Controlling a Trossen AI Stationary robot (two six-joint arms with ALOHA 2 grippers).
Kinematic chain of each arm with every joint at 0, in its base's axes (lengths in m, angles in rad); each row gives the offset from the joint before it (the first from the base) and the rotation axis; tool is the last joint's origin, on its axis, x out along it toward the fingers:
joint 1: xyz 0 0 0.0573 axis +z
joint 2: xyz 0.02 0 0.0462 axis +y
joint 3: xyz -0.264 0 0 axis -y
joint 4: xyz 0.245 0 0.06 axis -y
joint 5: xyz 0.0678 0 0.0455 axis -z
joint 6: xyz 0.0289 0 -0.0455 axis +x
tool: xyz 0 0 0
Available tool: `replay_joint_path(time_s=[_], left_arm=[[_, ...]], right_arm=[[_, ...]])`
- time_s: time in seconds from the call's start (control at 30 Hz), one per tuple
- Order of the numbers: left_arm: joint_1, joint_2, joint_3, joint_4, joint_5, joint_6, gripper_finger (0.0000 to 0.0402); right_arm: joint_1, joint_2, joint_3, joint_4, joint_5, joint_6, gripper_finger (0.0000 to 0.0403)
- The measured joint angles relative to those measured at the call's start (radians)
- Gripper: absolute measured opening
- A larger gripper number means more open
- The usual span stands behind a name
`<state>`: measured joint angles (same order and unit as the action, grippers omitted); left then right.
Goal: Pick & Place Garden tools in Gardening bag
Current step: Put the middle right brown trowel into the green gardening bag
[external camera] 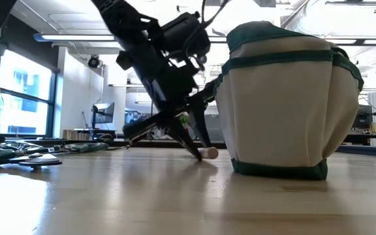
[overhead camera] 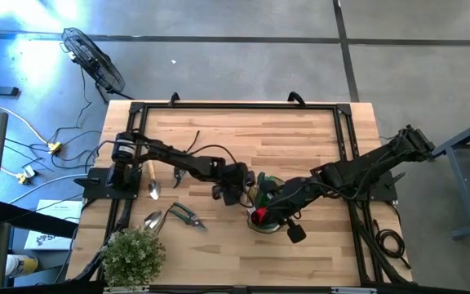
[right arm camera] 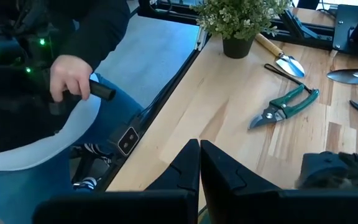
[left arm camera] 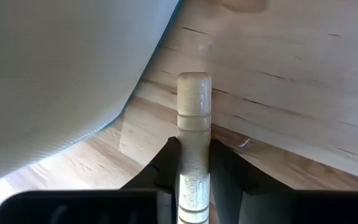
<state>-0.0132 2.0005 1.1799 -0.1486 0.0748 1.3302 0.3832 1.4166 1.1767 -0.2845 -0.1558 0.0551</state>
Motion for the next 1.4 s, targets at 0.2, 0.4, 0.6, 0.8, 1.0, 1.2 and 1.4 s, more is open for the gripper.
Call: replay_joint_path(time_s=[0.2,0.4,0.6,0.8,1.0,1.2,1.4], left_arm=[[0.0,0.022,0.022,-0.038,-0.01,-0.05,0.0049],[-0.004,-0.027,0.02,-0.097,-0.093,-0.162,0.0049],[-0.013,-0.157,0.012,-0.23,-0.232,-0.315,0.0049],[-0.013,-0.337,0.013,-0.387,-0.327,-0.514,0.0049],[-0.013,-0.541,0.017,-0.351,-0.146,-0.721,0.0049],[-0.02,-0.707,0.004,-0.093,0.157,-0.769,0.0049],[-0.021,-0.767,-0.129,0.527,0.465,-0.958,0.0049]], right_arm=[[0.0,0.0,0.0,0.005,0.0,0.02,0.0003],[0.009,0.0,0.0,0.005,-0.001,0.049,0.0003],[0.039,0.0,0.0,0.013,0.0,0.047,0.0003],[0.075,-0.005,0.0,0.031,0.003,0.05,0.0003],[0.12,-0.036,0.0,0.025,0.173,0.079,0.0003],[0.196,-0.075,0.0,0.031,0.334,0.074,0.0003],[0.272,-0.077,0.0,0.03,0.474,0.072,0.0003]])
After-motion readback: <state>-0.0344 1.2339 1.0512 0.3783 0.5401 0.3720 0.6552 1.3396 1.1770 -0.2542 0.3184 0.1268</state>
